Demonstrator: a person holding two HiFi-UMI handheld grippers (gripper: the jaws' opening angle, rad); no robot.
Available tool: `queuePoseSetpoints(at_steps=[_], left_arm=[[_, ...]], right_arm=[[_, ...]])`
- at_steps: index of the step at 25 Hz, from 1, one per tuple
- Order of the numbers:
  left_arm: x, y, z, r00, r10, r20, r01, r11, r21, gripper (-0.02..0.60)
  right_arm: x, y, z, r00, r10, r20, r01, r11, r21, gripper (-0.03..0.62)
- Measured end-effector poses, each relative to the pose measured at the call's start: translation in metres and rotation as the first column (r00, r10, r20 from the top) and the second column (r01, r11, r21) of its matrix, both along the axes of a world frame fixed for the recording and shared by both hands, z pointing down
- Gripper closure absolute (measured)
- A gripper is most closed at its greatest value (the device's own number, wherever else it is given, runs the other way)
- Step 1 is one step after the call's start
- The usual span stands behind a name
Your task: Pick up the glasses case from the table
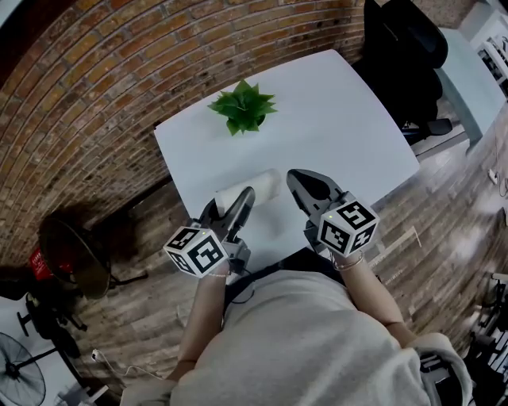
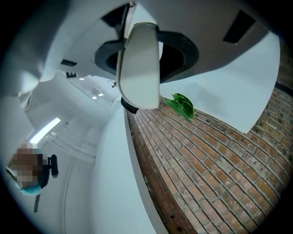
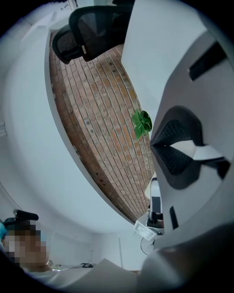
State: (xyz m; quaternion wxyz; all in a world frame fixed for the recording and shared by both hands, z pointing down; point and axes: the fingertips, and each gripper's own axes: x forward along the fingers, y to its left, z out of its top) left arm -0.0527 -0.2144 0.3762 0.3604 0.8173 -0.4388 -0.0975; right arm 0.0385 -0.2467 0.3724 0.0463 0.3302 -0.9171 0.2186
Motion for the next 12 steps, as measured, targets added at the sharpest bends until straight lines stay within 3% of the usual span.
queuePoseSetpoints(at_steps=[12], left_arm=[[0.001,0.004,0.01,0.999,0.0,0.044,0.002,0.999,-0.04,0.422]], right_arm=[[0.001,0.003,0.011,1.0,-0.012,-0.021,0.011,1.0,-0.019,0.595]])
